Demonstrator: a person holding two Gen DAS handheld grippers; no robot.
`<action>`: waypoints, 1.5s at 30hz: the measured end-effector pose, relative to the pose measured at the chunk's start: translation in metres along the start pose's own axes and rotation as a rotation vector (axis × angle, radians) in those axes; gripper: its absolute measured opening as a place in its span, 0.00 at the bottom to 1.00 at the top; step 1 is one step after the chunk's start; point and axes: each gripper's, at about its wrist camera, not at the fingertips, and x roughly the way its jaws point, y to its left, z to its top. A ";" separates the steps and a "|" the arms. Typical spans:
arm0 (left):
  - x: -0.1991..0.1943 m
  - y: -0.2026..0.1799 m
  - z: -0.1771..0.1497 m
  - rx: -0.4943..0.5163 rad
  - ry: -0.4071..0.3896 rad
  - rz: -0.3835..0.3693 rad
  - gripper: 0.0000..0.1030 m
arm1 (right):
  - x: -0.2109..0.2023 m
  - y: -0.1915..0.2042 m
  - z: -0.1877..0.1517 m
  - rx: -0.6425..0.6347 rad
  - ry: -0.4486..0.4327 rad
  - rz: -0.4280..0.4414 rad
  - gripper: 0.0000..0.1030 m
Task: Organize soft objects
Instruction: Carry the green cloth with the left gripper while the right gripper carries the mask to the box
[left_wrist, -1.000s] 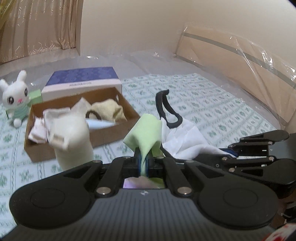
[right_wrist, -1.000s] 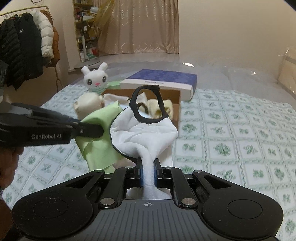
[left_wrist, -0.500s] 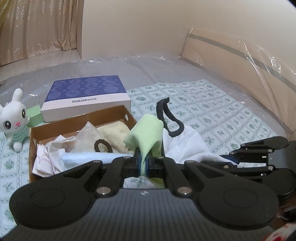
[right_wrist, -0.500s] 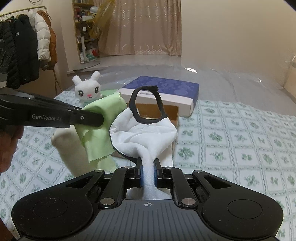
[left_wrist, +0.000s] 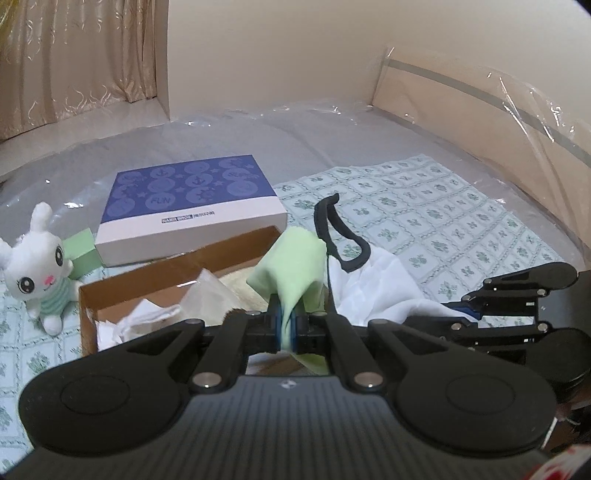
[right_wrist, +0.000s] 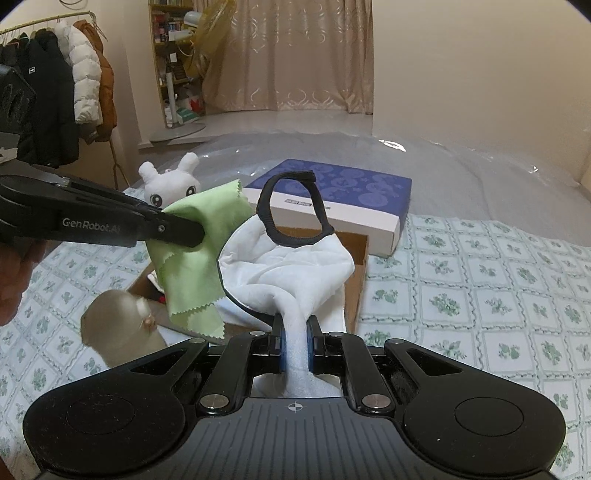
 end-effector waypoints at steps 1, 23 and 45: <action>0.001 0.002 0.002 -0.001 0.001 -0.002 0.04 | 0.002 -0.001 0.002 0.002 0.001 0.001 0.09; 0.067 0.111 0.014 -0.036 0.024 0.132 0.04 | 0.113 -0.014 0.059 -0.011 0.077 0.012 0.10; 0.167 0.138 -0.057 0.015 0.169 0.141 0.06 | 0.245 -0.013 0.030 -0.053 0.283 0.005 0.10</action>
